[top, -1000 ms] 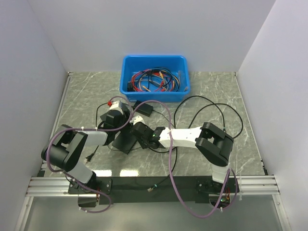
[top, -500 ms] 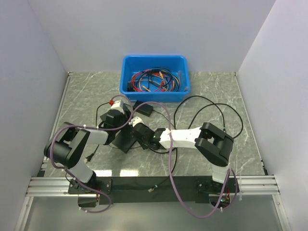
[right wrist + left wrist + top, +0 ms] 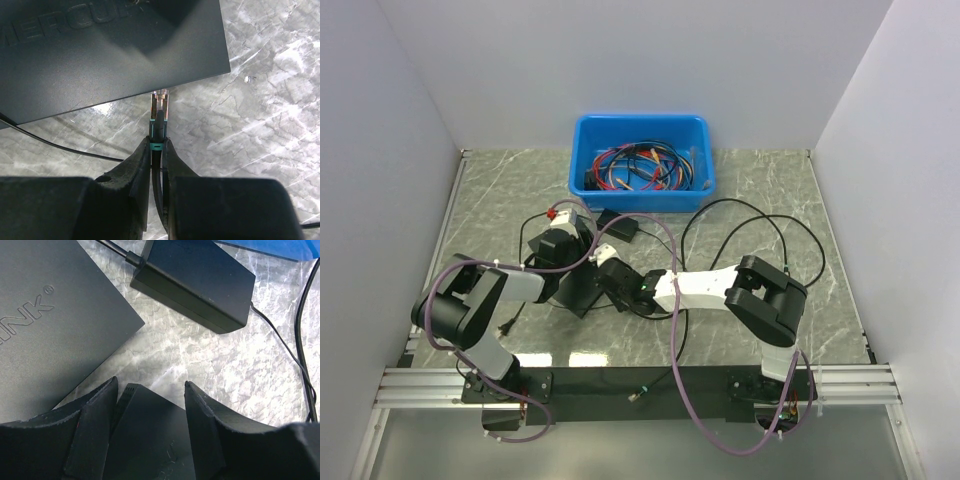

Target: Insert the plug into the switch port

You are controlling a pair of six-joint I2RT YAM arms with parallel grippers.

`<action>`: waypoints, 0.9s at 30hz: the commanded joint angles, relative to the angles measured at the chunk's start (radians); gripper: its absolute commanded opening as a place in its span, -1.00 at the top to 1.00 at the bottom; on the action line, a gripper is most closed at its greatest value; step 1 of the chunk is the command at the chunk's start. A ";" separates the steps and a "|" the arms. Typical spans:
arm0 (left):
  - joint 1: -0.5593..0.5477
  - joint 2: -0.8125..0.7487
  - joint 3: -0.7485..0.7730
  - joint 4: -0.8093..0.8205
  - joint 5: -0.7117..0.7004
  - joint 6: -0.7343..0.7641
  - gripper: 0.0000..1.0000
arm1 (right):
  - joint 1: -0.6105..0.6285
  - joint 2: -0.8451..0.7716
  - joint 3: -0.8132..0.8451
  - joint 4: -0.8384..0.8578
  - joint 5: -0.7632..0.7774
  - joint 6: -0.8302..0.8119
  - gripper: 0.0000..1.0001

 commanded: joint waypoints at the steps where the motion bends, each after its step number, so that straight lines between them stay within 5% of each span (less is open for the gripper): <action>1: -0.061 0.024 -0.036 -0.097 0.229 -0.056 -0.20 | 0.003 -0.012 0.013 0.278 -0.037 -0.005 1.00; 15: -0.107 0.128 -0.044 -0.014 0.263 -0.074 -0.19 | 0.000 -0.095 0.066 0.321 -0.044 -0.112 1.00; 27: -0.133 0.208 -0.075 0.038 0.280 -0.142 -0.18 | -0.031 0.037 0.139 0.294 0.020 -0.045 1.00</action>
